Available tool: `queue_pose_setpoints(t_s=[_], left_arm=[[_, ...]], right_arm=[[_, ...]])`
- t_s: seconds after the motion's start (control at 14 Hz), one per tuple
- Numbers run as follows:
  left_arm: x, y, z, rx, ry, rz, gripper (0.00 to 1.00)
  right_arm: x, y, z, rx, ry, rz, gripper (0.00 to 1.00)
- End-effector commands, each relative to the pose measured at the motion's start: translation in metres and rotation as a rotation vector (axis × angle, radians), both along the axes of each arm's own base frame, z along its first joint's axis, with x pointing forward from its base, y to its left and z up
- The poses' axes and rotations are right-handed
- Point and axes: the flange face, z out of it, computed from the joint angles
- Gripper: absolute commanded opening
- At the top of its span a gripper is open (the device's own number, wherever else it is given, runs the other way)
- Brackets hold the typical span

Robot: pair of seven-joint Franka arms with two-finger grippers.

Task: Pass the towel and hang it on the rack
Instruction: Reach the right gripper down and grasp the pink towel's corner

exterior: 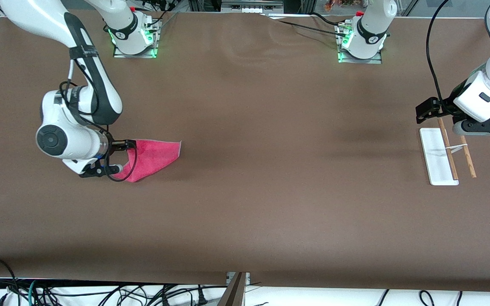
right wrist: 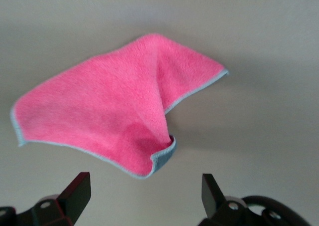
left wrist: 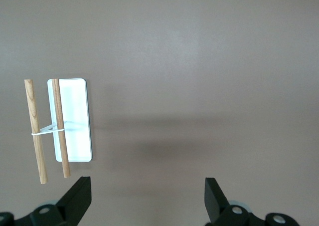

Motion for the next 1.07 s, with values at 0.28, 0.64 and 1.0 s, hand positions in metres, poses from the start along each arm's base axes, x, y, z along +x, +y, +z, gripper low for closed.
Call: queue_pose_setpoints(t_s=[0.28,0.64,1.0], left_arm=[[-0.007,0.001,0.003,0.015,-0.006,-0.004,1.0],[-0.007,0.002,0.003,0.015,-0.006,-0.002,1.0],[-0.006,0.002,0.002,0.015,-0.005,-0.001,1.0]], right_arm=[[-0.031,-0.006,-0.028,0.003,-0.029,-0.019,0.87],[-0.029,-0.007,-0.037,0.004,-0.038,-0.019,0.71],[-0.029,-0.007,-0.042,0.003,-0.037,-0.019,0.5]])
